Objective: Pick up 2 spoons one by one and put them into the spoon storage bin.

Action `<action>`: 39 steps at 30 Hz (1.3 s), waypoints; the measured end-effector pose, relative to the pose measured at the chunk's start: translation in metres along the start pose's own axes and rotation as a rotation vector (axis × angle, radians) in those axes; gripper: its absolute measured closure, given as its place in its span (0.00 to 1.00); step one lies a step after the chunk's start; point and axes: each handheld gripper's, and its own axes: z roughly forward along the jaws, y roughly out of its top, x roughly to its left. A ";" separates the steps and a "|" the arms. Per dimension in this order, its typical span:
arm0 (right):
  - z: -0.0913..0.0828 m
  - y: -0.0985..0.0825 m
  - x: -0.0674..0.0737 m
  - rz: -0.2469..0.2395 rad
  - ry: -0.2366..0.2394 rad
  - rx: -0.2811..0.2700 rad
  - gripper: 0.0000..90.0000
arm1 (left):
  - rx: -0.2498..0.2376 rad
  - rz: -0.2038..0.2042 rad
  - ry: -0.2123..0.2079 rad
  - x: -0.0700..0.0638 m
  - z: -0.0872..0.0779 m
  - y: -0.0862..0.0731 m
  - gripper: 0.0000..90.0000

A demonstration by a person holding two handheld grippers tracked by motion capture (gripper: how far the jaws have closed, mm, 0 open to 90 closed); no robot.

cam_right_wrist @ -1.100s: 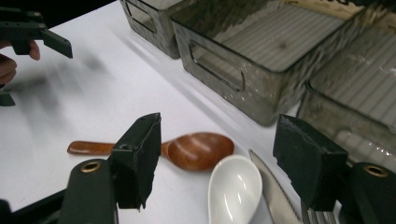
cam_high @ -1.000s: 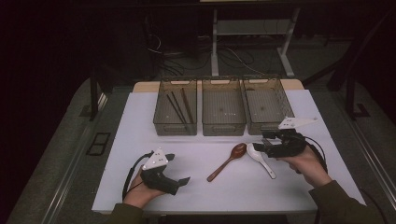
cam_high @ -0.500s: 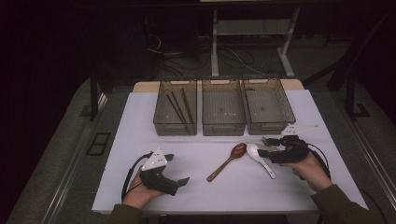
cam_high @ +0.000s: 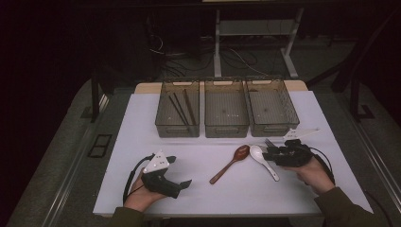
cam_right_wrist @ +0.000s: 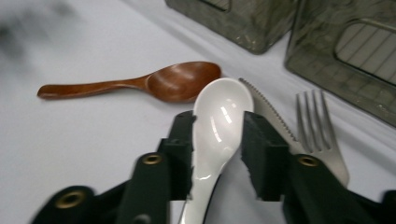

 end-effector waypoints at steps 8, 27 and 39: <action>0.000 -0.006 0.011 -0.021 0.045 0.057 0.96 | 0.003 0.001 0.002 0.000 0.000 0.000 0.00; 0.006 -0.024 0.025 -0.106 -0.021 0.186 0.99 | 0.005 0.004 -0.003 0.000 0.003 0.002 0.00; 0.001 -0.026 0.009 -0.088 -0.077 0.189 0.99 | 0.007 0.005 -0.004 0.001 0.003 0.002 0.00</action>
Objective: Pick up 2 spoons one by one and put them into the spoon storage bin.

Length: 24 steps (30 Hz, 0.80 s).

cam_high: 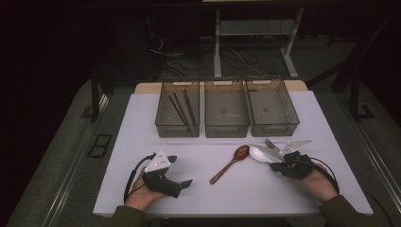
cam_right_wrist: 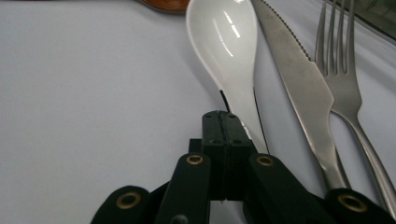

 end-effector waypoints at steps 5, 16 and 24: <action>-0.002 -0.001 -0.005 0.020 0.001 -0.008 0.99 | 0.000 0.003 -0.003 0.000 0.001 0.000 0.00; -0.016 0.009 -0.012 0.047 0.117 -0.134 0.73 | 0.004 0.007 -0.001 -0.002 0.001 0.001 0.00; -0.009 0.025 -0.026 0.095 0.134 -0.173 0.50 | 0.010 0.010 -0.012 -0.001 0.003 0.002 0.00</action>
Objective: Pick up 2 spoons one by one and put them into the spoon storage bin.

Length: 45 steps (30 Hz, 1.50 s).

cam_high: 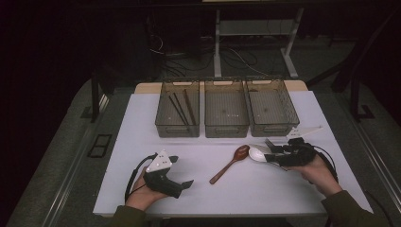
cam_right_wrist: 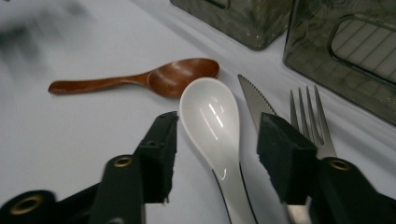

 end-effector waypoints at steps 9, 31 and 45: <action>0.022 0.019 -0.009 0.001 0.037 0.010 0.48 | -0.004 0.003 -0.008 -0.001 0.001 0.000 0.00; 0.044 0.010 -0.004 -0.051 0.034 0.093 0.55 | -0.007 -0.001 -0.008 0.000 0.001 0.000 0.00; 0.045 0.007 0.005 -0.176 0.017 0.137 0.70 | 0.000 0.005 -0.014 -0.001 0.002 0.000 0.00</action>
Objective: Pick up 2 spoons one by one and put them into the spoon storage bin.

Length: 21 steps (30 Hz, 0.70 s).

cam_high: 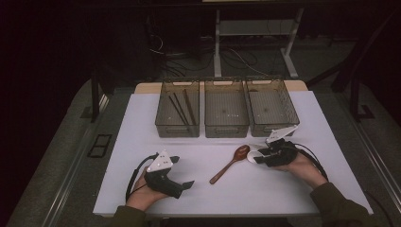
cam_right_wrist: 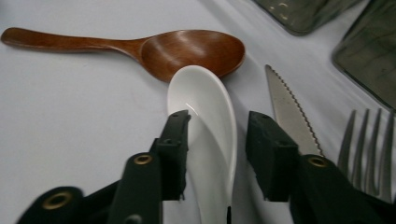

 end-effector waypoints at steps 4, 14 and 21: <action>0.000 0.000 0.001 -0.020 0.015 0.003 0.75 | 0.000 0.003 -0.002 0.000 0.000 0.000 0.00; -0.003 0.001 0.003 -0.042 -0.009 -0.001 0.85 | 0.003 0.002 -0.006 0.000 0.000 0.000 0.00; -0.005 0.002 0.006 -0.061 -0.021 0.004 0.88 | 0.001 0.000 -0.005 0.000 0.000 -0.001 0.00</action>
